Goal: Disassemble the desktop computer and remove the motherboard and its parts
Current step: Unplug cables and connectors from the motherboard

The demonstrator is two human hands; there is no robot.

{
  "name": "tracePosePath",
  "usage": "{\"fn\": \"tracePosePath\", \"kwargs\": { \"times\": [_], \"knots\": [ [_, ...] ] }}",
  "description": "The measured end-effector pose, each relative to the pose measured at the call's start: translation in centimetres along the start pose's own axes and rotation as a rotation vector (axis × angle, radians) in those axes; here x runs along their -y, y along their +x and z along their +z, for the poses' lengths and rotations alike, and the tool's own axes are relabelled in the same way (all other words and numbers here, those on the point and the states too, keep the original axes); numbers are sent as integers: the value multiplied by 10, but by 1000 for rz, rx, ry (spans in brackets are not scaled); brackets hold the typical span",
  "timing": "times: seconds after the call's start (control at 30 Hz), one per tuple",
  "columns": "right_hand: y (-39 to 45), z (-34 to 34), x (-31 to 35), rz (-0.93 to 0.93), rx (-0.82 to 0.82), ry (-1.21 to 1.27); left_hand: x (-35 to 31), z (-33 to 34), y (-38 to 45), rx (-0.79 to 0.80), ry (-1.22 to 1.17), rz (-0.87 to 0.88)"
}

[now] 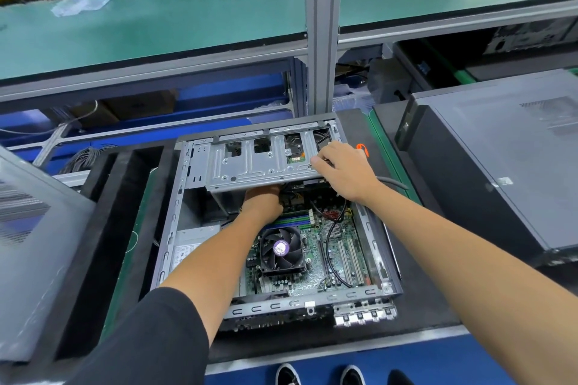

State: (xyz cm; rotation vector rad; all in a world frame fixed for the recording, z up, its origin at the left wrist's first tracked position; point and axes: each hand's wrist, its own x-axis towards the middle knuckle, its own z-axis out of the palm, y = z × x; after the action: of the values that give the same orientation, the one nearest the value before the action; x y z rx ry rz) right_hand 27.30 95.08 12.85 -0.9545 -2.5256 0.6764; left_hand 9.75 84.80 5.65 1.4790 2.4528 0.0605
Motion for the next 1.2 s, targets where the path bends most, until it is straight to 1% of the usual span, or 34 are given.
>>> {"fn": "tracePosePath", "kwargs": {
  "times": [0.13, 0.23, 0.4, 0.6, 0.73, 0.87, 1.0, 1.13, 1.2],
  "knots": [
    [-1, 2, 0, -1, -1, -3, -1, 2, 0, 11, 7, -7],
    [-1, 0, 3, -8, 5, -7, 0, 2, -2, -7, -47, -13],
    [-2, 0, 0, -5, 6, 4, 1, 1, 4, 75, -99, -76],
    [-1, -1, 3, -9, 0, -16, 0, 3, -2, 3, -83, -14],
    [-3, 2, 2, -26, -12, -41, 0, 2, 1, 66, -105, -55],
    [0, 1, 4, -31, -23, -56, -2, 2, -3, 6, -64, -27],
    [-1, 2, 1, -41, -38, -68, -2, 0, 0, 75, -101, -71],
    [-1, 4, 3, -45, -39, -81, -3, 2, -4, -6, -63, -30],
    [-1, 5, 1, -46, -53, -78, -4, 0, -4, 1, -63, -36]
  ]
}}
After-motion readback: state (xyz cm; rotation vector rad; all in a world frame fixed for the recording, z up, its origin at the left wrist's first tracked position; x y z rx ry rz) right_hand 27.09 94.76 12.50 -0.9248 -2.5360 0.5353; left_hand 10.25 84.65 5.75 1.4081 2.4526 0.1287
